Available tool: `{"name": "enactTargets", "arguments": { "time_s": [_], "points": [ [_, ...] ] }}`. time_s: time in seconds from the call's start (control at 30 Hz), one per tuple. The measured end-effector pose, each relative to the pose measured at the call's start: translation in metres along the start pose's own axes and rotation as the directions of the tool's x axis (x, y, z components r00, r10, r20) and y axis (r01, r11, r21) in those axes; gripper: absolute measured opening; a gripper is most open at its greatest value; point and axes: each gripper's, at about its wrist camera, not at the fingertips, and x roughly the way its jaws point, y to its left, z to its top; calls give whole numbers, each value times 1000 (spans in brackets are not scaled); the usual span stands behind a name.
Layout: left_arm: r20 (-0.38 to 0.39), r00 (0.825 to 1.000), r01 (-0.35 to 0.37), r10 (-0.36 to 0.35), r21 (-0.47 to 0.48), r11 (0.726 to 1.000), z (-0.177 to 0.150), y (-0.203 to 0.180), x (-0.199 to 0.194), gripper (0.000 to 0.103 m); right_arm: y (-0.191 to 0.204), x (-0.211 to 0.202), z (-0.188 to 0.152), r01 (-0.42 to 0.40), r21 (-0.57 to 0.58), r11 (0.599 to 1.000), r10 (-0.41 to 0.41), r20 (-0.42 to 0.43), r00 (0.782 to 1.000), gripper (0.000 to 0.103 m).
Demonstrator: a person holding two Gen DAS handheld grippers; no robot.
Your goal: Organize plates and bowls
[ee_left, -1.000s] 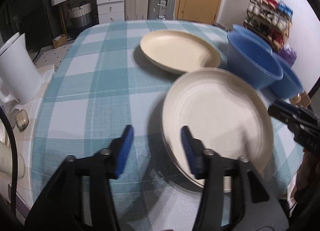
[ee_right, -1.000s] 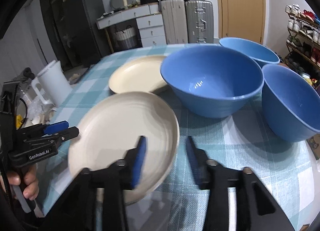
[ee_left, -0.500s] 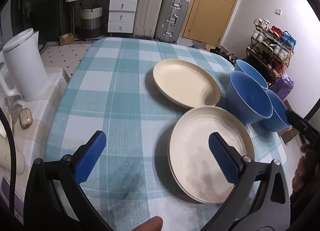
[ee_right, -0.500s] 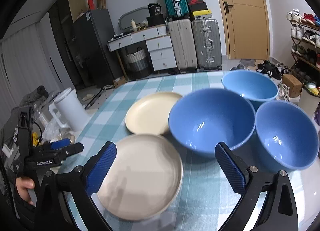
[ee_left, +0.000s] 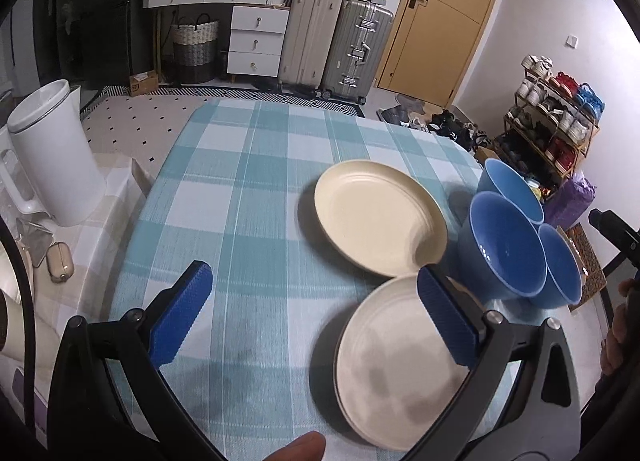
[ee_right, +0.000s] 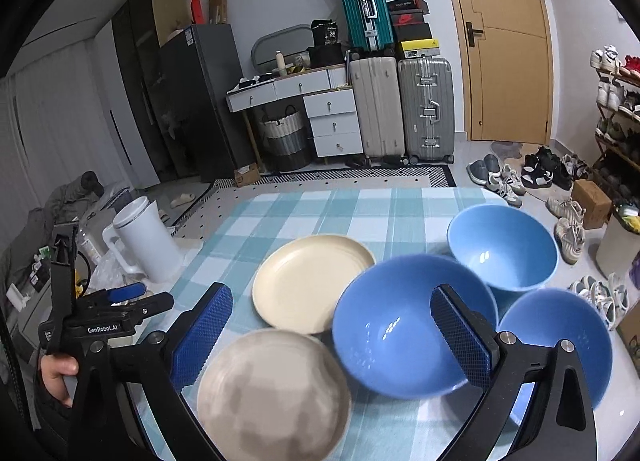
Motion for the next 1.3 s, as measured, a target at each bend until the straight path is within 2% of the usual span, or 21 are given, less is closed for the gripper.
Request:
{"name": "enactTargets", "arguments": {
  "time_s": [0.37,0.73,1.03,1.3],
  "points": [
    [-55,998,-40,40,-12,999,30,-6,39,102,-18,48,41,-16,2,1000,16,-74,997,101],
    [-106,993,-54,53,-7,999,41,-6,82,102,-19,97,66,-13,-48,999,5,-152,988,101],
    [-143,988,-56,54,-12,998,47,-2,111,102,-23,138,70,-8,-62,998,-7,-241,971,101],
    [-181,983,-49,40,-45,998,47,8,135,102,-25,178,65,-3,-97,995,-30,-338,941,101]
  ]
}}
